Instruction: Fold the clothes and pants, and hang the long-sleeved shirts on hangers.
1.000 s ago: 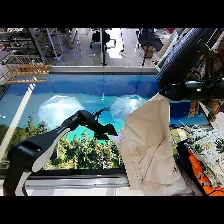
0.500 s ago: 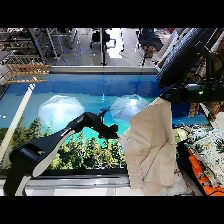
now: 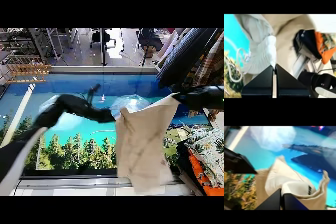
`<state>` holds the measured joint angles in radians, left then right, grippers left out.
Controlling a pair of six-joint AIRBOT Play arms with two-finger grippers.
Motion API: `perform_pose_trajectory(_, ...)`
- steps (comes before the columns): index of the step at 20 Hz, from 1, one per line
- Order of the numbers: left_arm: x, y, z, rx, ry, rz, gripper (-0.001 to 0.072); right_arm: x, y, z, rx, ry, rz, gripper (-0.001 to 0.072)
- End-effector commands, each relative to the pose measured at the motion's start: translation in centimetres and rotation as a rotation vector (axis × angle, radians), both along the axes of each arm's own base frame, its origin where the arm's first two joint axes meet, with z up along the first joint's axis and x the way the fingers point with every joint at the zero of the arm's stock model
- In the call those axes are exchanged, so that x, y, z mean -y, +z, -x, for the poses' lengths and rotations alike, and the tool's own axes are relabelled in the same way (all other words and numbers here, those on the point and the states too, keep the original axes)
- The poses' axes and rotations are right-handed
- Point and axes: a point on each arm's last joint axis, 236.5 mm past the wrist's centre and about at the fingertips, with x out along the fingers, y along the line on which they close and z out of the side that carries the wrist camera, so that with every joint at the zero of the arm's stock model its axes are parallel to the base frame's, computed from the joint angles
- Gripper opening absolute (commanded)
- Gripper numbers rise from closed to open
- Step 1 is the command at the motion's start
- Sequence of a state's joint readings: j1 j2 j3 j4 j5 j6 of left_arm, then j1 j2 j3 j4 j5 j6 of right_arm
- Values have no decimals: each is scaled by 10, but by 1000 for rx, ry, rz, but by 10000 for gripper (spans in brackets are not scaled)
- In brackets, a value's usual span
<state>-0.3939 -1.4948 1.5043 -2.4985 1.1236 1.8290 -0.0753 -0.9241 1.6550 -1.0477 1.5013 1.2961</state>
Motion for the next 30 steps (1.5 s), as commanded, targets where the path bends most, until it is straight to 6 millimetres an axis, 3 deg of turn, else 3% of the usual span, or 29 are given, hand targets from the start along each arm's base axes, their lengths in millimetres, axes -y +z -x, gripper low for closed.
perform_pose_trajectory(1,-50,116,20,308,42,66,12,36,29,37,138,-131,134,15)
perform_pose_trajectory(4,-104,210,59,545,154,114,12,47,64,73,293,-197,167,16)
perform_pose_trajectory(6,-135,262,91,709,243,138,12,51,105,98,477,-246,151,15)
perform_pose_trajectory(9,-166,322,140,917,363,181,11,53,171,131,759,-309,65,15)
perform_pose_trajectory(11,-172,345,166,1000,393,211,11,54,195,141,854,-331,25,15)
perform_pose_trajectory(14,-173,366,185,1063,392,229,12,56,216,142,928,-345,3,14)
perform_pose_trajectory(16,-174,376,188,1088,393,233,11,55,227,133,949,-340,-19,14)
perform_pose_trajectory(17,-175,375,182,1084,398,220,11,55,225,119,927,-337,-22,14)
perform_pose_trajectory(18,-176,366,170,1053,401,194,11,55,215,99,876,-331,-18,14)
perform_pose_trajectory(19,-175,348,152,988,395,154,11,55,192,69,778,-320,-4,14)
perform_pose_trajectory(21,-172,287,99,801,366,53,11,54,122,1,515,-286,24,14)
perform_pose_trajectory(22,-173,249,70,704,366,9,11,50,77,-36,367,-260,19,15)
perform_pose_trajectory(24,-190,154,6,519,407,-131,12,38,-12,-101,122,-210,-28,15)
perform_pose_trajectory(27,-208,25,-76,300,504,-218,11,27,-141,-177,-131,-196,-113,15)
perform_pose_trajectory(28,-212,-10,-100,249,533,-231,11,26,-177,-198,-185,-212,-148,15)
perform_pose_trajectory(30,-222,-69,-142,161,619,-215,11,19,-222,-227,-252,-243,-236,14)
